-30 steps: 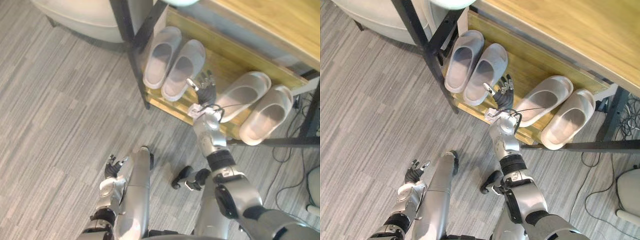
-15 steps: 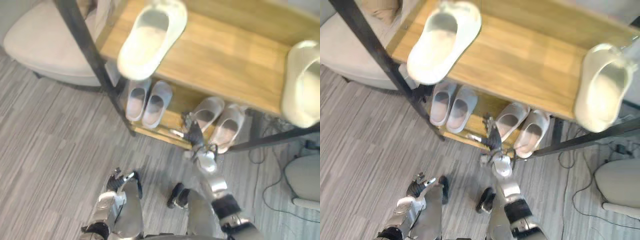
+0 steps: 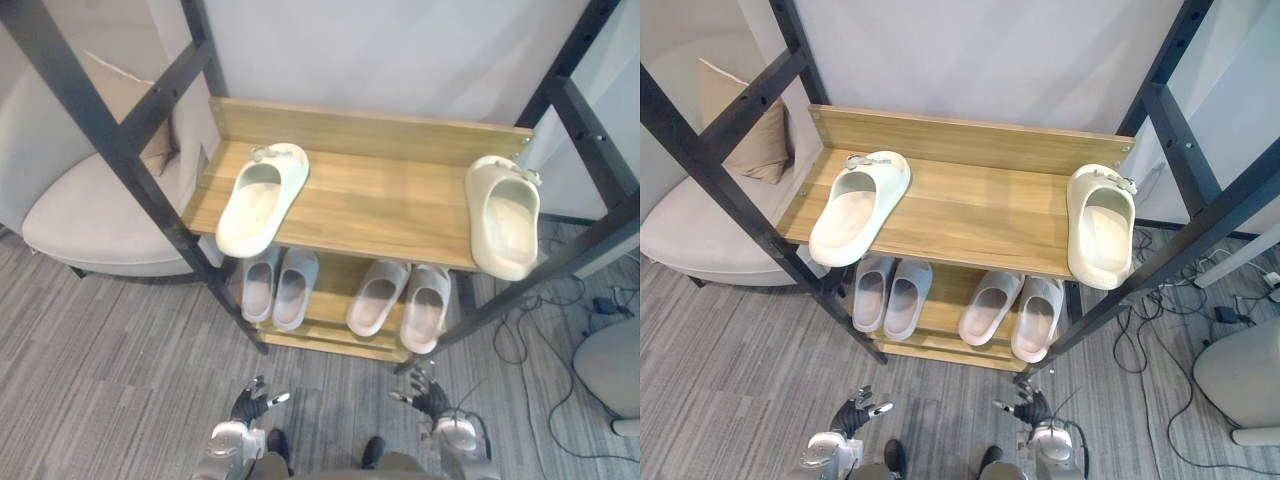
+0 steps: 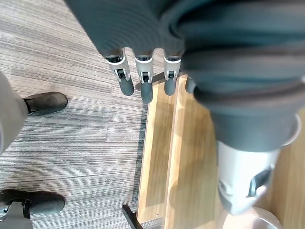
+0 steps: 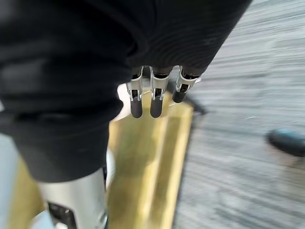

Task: Organize the slippers on the shoe rack

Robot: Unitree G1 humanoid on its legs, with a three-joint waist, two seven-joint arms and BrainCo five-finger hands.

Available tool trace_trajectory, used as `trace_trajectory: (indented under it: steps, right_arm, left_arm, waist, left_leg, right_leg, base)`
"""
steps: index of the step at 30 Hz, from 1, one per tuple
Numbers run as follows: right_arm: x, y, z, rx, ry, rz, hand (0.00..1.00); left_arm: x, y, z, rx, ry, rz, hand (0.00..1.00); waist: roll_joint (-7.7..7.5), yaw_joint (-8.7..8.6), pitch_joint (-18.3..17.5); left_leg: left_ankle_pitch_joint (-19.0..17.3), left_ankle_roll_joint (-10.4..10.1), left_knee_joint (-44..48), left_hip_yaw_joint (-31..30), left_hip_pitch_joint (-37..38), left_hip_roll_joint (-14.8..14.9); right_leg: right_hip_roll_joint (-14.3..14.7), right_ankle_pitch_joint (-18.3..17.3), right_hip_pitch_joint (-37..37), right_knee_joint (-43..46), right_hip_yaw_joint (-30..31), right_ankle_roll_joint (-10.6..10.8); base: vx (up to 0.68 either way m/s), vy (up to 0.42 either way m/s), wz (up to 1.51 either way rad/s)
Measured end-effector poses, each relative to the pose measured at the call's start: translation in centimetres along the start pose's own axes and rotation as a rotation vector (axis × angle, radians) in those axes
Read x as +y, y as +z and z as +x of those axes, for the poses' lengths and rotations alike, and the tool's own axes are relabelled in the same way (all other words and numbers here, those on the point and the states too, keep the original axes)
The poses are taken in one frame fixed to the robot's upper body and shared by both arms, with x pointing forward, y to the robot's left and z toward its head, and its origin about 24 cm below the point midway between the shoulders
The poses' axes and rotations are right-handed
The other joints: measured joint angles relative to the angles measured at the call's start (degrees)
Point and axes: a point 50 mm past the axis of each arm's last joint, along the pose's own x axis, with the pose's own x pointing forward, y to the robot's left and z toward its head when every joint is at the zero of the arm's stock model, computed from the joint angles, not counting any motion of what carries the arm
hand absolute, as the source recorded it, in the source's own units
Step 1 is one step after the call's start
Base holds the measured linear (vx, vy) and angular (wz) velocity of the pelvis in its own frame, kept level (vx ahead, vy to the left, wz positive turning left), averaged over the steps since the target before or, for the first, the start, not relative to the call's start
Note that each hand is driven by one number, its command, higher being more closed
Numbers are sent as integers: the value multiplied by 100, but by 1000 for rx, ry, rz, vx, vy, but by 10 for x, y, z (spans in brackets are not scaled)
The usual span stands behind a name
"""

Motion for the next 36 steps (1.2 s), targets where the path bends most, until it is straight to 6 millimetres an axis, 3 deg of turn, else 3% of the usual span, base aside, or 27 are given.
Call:
trace_trajectory:
  steps: [4, 7, 11, 14, 22, 25, 36]
  right_arm:
    - [-5, -27, -6, 112, -34, 33, 0]
    - [-6, -35, -9, 141, -43, 36, 0]
    - [-8, -38, -9, 154, -67, 66, 0]
    - [-8, -42, -10, 180, -71, 63, 0]
    - [0, -46, -10, 205, -53, 73, 0]
    - [1, -44, -9, 200, -46, 70, 0]
    - [5, -42, -8, 195, -8, 32, 0]
  left_arm:
    - [-2, -7, -4, 15, -9, 12, 0]
    - [-10, -2, -5, -17, -43, 44, 0]
    - [-34, 27, -9, -164, -140, 79, 0]
    - [-61, 61, -21, -335, -263, 90, 0]
    - [-113, 121, -69, -668, -562, 112, 0]
    - [-124, 144, -85, -792, -633, 123, 0]
    - [-126, 220, -115, -1130, -638, 131, 0]
  waist:
    - [11, 2, -50]
    - [25, 8, -60]
    - [79, 15, -98]
    - [131, 26, -153]
    - [228, 102, -252]
    - [224, 103, -263]
    - [180, 86, -306]
  left_leg:
    - [202, 35, -366, -75, 290, -35]
    - [254, 60, -479, -114, 363, -62]
    - [321, 99, -554, -276, 355, -142]
    - [318, 97, -559, -448, 348, -219]
    - [337, 128, -558, -578, 351, -234]
    - [337, 127, -558, -588, 367, -223]
    - [321, 117, -562, -571, 463, -217]
  right_leg:
    - [49, 74, 198, -168, -20, -5]
    - [44, 105, 240, -222, -34, 2]
    - [2, 133, 325, -320, -172, 43]
    - [-62, 130, 410, -328, -292, 67]
    - [-39, 134, 511, -366, -392, 55]
    - [-12, 138, 542, -404, -397, 61]
    - [-2, 141, 614, -444, -340, 1]
  base:
    - [-63, -7, 3]
    - [-65, 13, 7]
    - [-47, 18, 21]
    - [-17, 15, 26]
    - [34, -21, 7]
    - [48, -24, 0]
    - [-4, -4, -2]
